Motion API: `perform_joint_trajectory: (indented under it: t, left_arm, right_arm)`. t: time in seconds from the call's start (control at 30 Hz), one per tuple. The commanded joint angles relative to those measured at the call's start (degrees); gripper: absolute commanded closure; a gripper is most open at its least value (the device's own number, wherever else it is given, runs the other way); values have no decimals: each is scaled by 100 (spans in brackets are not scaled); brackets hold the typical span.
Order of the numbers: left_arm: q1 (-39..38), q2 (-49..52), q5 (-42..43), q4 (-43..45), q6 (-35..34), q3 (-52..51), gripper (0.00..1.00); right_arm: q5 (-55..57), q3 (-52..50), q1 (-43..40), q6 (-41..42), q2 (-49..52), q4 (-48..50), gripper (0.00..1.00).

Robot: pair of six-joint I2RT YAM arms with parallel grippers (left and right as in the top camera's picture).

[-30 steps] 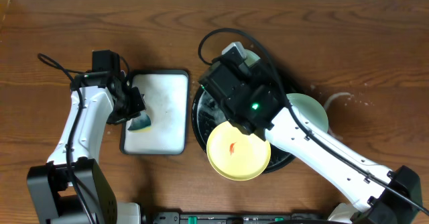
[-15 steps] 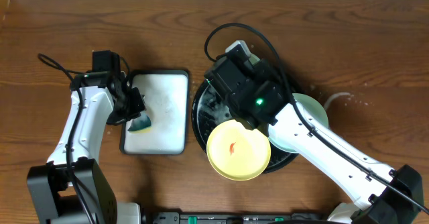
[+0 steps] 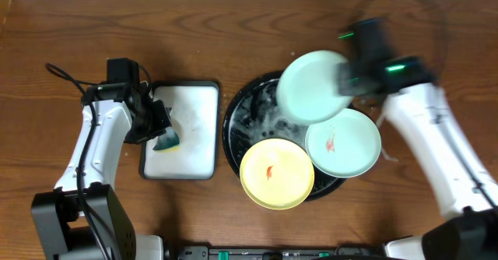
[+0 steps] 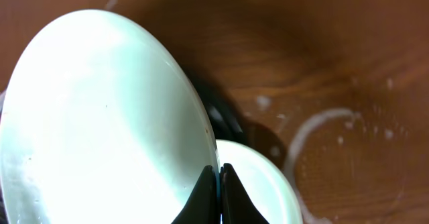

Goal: Clean dirty plates on tray and stack at the side
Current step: 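Carry the green plate to the right side of the table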

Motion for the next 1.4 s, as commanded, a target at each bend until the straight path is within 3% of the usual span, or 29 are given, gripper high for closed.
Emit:
perform_joint_trajectory:
  t: [0.0,0.3,0.6,0.73,0.77,0.83,0.87,1.17,1.37]
  left_arm:
    - [28,0,55,-9,79,-4,92]
    - [28,0,55,-35,79,-4,92]
    - [28,0,55,-31,76,-4,92]
    - [28,0,55,-31,79,-4,92]
    - [28,0,55,-31,79,-4,92]
    - [28,0,55,-31,76,-4,92]
    - [28,0,55,-33,76,-4,92]
    - [28,0,55,-31,76,-4,92]
    - [28,0,55,-31,76,-4,92]
  right_arm:
    - [-1777,17,-1292,229,-175,-151,99]
    - [-2037,-280,-4168,-98,295,-514,99]
    - [-1532,-1749,-5501,192,531,409,99]
    - [-1825,-1991,-5510,175,531,643,99]
    - [-1784,-1989,-5471,131,527,634,91]
    - [-1779,-1985,-5412,131,472,610,49]
    - [-1790,-1985,-5390,131,431,597,45]
    - [-2883,-1987,-4448,-627,-474,50,46]
    - [-1956,-2050,-3001,-745,-616,-546,44]
